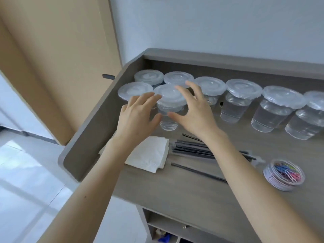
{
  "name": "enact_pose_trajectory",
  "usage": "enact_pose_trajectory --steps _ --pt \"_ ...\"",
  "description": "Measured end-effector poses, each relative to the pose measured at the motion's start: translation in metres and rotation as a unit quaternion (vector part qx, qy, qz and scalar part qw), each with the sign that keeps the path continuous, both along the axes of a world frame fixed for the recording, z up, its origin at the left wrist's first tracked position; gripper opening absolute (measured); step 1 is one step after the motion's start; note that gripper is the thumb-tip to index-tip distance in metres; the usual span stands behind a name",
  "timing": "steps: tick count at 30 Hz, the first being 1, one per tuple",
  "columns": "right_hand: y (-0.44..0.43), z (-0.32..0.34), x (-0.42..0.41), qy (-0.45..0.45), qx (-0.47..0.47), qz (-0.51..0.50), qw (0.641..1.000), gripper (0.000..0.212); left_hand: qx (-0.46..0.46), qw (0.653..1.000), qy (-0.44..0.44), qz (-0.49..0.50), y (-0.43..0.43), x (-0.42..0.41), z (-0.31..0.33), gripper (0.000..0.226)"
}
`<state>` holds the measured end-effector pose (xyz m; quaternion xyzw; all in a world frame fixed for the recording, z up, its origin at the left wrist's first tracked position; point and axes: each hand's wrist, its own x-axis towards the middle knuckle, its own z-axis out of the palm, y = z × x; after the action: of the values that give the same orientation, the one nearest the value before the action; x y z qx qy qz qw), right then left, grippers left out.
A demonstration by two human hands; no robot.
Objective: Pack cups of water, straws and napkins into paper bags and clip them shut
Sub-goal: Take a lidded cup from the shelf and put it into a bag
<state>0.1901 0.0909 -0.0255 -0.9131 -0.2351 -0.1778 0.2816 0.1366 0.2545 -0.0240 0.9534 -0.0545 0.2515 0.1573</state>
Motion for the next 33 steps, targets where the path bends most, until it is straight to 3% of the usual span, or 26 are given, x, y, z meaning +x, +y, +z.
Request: enact_pose_trajectory --steps 5,9,16,24,33 --pt "0.023 -0.013 0.023 0.035 -0.009 0.017 0.999 0.067 -0.010 1.000 -0.009 -0.013 0.011 0.004 -0.002 0.042" --pt "0.027 -0.019 0.029 -0.008 0.045 0.001 0.999 0.054 -0.015 1.000 -0.008 -0.023 0.017 0.006 -0.005 0.040" --pt "0.020 -0.025 0.013 -0.043 0.111 -0.046 0.992 0.051 -0.017 0.998 0.001 -0.059 0.025 0.003 -0.001 0.040" --pt "-0.016 0.001 -0.033 -0.086 0.160 -0.114 0.977 0.050 -0.005 0.994 -0.004 -0.112 0.020 0.002 0.010 0.040" --pt "-0.085 0.020 -0.124 -0.109 0.198 -0.145 0.963 0.051 0.021 0.987 0.012 -0.162 -0.054 -0.053 0.010 0.042"
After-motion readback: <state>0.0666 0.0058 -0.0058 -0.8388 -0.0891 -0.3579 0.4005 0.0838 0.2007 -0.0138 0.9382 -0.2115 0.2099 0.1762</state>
